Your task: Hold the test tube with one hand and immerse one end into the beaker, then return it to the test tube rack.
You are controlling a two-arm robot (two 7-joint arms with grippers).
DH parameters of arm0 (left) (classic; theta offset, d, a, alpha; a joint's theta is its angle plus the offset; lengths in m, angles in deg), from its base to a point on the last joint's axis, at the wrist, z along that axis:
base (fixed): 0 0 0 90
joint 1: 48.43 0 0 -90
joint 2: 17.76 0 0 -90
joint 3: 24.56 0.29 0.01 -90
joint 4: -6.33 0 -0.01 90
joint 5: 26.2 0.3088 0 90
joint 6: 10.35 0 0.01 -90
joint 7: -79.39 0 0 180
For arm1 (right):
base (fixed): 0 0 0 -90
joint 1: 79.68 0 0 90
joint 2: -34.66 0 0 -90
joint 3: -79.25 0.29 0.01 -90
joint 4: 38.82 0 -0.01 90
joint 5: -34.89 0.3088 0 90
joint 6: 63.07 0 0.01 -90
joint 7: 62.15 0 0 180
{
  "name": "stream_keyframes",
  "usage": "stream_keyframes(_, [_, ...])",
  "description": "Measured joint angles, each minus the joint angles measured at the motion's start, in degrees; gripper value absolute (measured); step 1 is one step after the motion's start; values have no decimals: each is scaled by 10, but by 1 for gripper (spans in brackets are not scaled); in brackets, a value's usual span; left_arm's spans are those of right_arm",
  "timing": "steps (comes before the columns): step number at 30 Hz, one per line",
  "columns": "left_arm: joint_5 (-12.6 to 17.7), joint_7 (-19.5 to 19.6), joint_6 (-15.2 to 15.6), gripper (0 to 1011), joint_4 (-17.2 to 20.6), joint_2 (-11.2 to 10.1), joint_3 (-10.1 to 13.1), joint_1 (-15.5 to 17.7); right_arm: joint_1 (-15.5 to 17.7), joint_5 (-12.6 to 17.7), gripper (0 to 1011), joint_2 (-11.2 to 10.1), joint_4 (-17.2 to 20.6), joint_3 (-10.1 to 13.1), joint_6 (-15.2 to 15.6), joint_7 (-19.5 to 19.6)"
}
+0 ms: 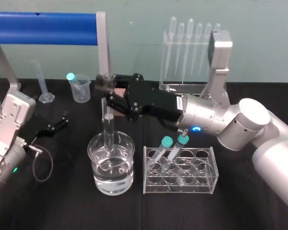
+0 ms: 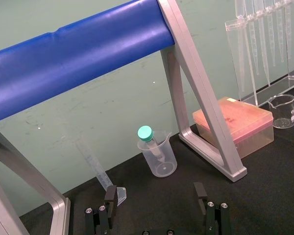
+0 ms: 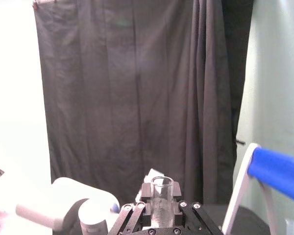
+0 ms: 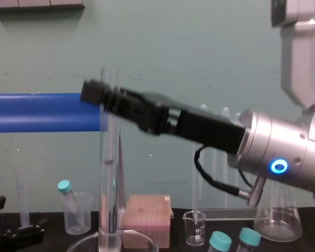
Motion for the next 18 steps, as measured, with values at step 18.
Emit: stream_keyframes(18, [0, 0, 0, 1000, 0, 0, 0, 0, -18, -43, 226, 11, -61, -42, 18, 22])
